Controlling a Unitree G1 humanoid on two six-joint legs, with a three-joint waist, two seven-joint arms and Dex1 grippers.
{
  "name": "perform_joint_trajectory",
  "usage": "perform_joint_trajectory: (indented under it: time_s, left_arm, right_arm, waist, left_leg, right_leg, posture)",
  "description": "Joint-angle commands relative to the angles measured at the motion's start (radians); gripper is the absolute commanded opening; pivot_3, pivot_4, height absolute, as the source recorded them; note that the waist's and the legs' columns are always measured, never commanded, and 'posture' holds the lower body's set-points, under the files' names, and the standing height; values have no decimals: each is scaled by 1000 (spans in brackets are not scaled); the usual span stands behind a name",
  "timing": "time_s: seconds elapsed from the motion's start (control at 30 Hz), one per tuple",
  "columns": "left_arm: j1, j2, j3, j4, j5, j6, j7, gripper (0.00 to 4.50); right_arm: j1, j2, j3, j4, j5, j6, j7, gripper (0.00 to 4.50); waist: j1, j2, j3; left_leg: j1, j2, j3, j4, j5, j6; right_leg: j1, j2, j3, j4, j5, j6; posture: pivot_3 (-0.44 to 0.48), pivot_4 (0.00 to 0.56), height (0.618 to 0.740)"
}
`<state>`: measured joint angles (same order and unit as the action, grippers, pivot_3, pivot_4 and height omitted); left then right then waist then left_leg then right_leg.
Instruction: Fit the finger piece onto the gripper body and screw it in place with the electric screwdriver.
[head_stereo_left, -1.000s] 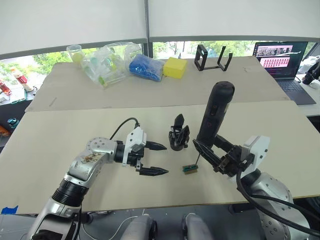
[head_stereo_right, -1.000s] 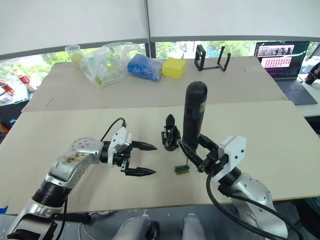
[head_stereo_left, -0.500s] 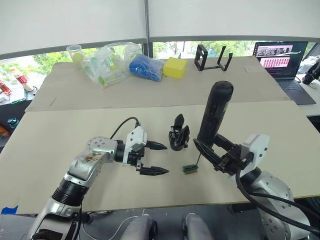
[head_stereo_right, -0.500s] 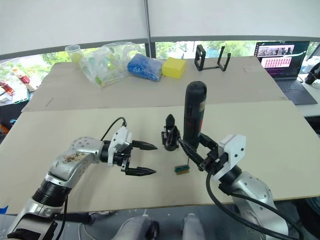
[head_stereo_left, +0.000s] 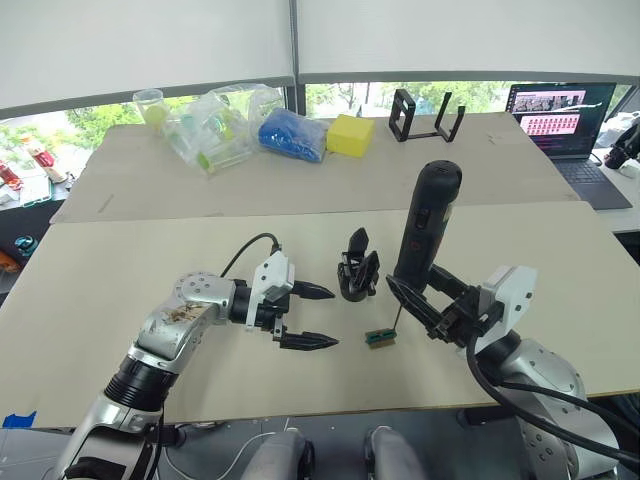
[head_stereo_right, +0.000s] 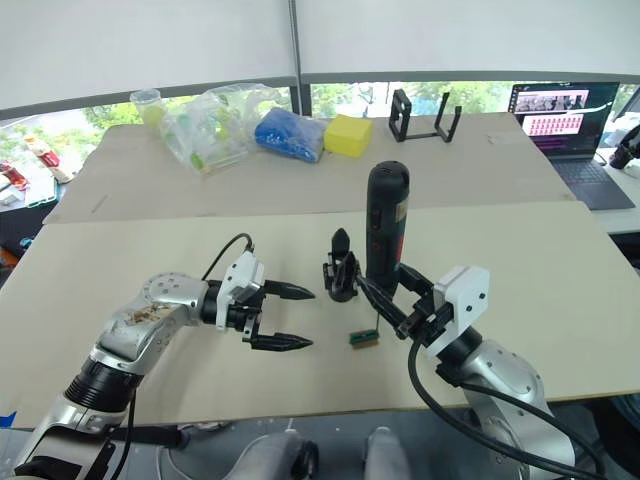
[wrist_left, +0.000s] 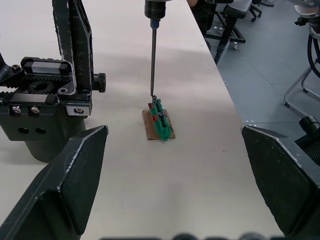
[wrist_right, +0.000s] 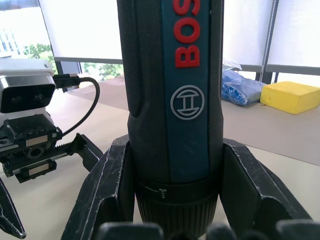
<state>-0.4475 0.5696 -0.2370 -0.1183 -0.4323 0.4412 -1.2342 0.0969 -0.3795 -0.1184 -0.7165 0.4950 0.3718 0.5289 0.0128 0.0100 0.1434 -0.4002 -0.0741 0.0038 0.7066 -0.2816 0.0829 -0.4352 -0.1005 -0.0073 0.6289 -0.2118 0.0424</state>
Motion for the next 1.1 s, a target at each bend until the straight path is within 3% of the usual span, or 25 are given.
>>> perform_joint_trajectory:
  time_s: [0.03, 1.1]
  left_arm:
    - [-18, 0, 18, -32, -13, -2, 1, 4500]
    - [-14, -10, 15, -17, -3, -24, 9, 4500]
  right_arm:
    - [-1, -7, -13, -58, 31, -28, -1, 1915]
    - [68, -59, -15, -75, 67, -28, -1, 1915]
  waist:
    - [0, 0, 0]
    - [0, 0, 0]
  left_leg:
    - [0, 0, 0, 0, 0, 0]
    - [0, 0, 0, 0, 0, 0]
  right_leg:
    - [0, 0, 0, 0, 0, 0]
    - [0, 0, 0, 0, 0, 0]
  posture:
    - [0, 150, 740]
    - [0, 150, 740]
